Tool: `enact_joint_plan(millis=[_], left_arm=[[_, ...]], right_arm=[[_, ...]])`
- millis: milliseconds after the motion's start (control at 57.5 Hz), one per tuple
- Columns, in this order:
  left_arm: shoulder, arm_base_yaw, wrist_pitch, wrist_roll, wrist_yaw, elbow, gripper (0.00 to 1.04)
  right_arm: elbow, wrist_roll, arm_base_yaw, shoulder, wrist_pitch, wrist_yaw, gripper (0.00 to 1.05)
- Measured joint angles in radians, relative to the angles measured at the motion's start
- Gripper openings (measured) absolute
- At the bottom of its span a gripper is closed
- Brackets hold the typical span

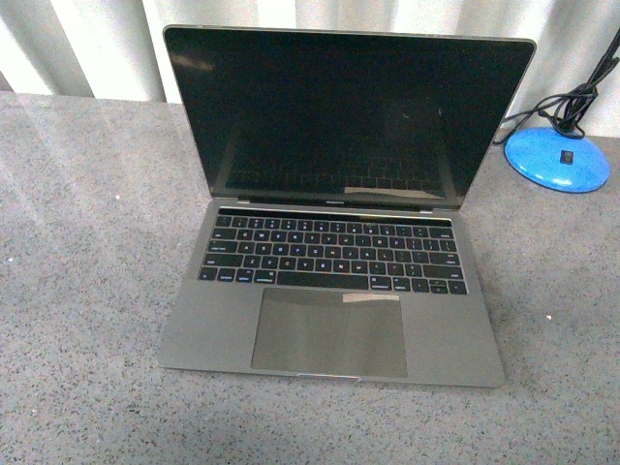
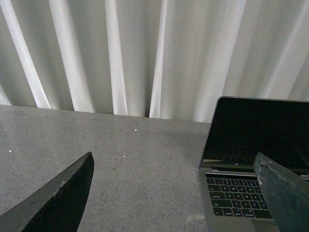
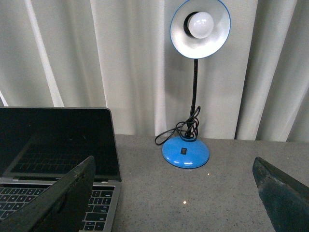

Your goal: Close laptop

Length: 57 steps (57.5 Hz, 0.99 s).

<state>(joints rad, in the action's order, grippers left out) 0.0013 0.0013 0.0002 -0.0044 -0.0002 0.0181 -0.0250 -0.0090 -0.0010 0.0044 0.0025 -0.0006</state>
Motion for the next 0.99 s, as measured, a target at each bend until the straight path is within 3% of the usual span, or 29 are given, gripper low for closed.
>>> enact_joint_plan(millis=[992], left_arm=[[0.0,0.0,0.0,0.0,0.0,0.0,0.98]], right_arm=[[0.0,0.0,0.0,0.0,0.0,0.0,0.95]])
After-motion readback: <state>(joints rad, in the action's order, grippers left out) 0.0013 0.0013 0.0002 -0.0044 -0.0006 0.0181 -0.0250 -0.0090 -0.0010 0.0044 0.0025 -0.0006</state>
